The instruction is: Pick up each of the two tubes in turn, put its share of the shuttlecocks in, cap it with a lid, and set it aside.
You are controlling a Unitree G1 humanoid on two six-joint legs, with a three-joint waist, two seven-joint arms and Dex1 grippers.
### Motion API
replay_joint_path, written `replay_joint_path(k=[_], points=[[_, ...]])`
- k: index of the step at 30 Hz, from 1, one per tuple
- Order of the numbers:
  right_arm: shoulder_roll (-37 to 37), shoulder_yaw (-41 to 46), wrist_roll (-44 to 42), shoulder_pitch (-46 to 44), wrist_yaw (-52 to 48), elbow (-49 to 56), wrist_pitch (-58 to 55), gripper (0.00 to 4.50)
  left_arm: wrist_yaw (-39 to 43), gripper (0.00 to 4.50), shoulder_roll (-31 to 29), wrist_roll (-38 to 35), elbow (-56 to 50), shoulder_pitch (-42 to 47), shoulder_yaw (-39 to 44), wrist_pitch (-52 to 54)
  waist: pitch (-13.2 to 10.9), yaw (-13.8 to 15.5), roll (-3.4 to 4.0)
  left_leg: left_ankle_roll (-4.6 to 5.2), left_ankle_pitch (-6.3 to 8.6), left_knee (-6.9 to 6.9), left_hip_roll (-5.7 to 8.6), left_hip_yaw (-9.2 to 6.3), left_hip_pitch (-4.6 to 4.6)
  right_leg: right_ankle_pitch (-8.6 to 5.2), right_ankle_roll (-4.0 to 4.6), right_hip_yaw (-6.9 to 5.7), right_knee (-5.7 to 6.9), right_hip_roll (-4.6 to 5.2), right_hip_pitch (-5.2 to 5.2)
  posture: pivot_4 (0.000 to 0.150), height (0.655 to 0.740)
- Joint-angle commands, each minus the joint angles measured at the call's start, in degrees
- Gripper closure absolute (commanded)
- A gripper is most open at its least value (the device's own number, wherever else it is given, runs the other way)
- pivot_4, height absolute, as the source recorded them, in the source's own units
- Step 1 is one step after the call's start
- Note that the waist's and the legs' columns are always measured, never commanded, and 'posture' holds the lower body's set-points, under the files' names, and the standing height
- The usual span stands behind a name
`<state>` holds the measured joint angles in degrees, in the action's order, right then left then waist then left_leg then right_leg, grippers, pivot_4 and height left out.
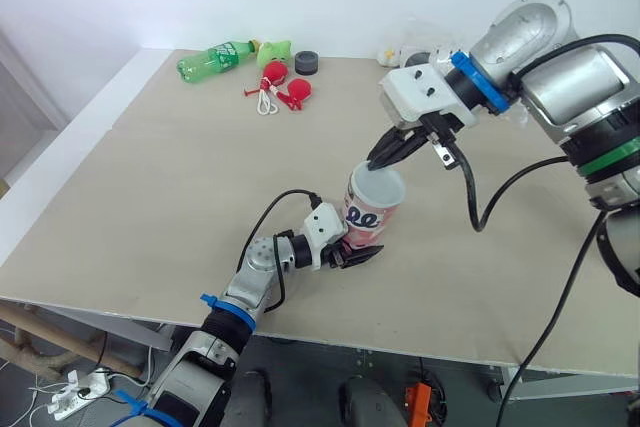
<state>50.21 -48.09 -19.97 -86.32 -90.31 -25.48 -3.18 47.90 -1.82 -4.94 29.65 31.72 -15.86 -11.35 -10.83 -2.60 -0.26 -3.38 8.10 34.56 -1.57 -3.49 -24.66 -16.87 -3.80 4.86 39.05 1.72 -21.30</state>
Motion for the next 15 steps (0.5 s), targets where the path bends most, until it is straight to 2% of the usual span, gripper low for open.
replay_joint_path(k=[1,6,7,9,12,15], points=[[0.33,0.56,1.74,0.52,-2.19,-0.37,0.74,4.47,-0.1,1.43,-0.28,0.68,1.12,-1.47,-0.33,0.57,0.0,0.0,0.0,0.0,0.0,0.0,0.0,0.0,0.0,0.0,0.0,0.0,0.0,0.0,0.0,0.15,0.74],[0.03,1.35,2.35,1.02,-2.19,-0.1,1.3,4.47,-0.06,1.43,-0.3,0.66,1.14,-1.45,-0.31,0.55,0.0,0.0,0.0,0.0,0.0,0.0,0.0,0.0,0.0,0.0,0.01,0.0,0.0,0.0,0.0,0.15,0.74],[-0.04,1.49,2.47,1.11,-2.19,-0.07,1.35,3.83,-0.06,1.43,-0.29,0.65,1.23,-1.38,-0.28,0.53,0.0,0.0,0.0,0.0,0.0,0.0,0.0,0.0,0.01,0.0,0.01,0.0,0.0,0.0,0.0,0.15,0.74],[-0.19,1.74,2.71,1.23,-2.19,-0.01,1.32,3.22,-0.06,1.43,-0.25,0.62,1.28,-1.31,-0.25,0.54,0.01,-0.01,-0.01,0.0,0.0,0.0,-0.01,-0.01,0.01,0.0,0.0,0.0,0.0,-0.01,0.0,0.15,0.74],[-0.48,2.44,3.01,1.4,-2.19,0.14,0.97,1.82,-0.08,1.43,-0.21,0.62,1.2,-1.33,-0.25,0.56,0.05,-0.02,0.06,0.0,0.0,-0.01,0.0,0.02,0.03,0.01,0.01,0.02,0.0,-0.01,0.02,0.15,0.74],[-0.79,3.22,3.07,1.27,-2.19,0.19,0.62,0.69,-0.1,1.43,-0.16,0.64,1.18,-1.28,-0.25,0.59,0.05,-0.02,0.06,0.0,0.0,-0.02,0.0,0.0,0.02,0.01,0.02,0.01,0.0,-0.01,0.01,0.15,0.74]])
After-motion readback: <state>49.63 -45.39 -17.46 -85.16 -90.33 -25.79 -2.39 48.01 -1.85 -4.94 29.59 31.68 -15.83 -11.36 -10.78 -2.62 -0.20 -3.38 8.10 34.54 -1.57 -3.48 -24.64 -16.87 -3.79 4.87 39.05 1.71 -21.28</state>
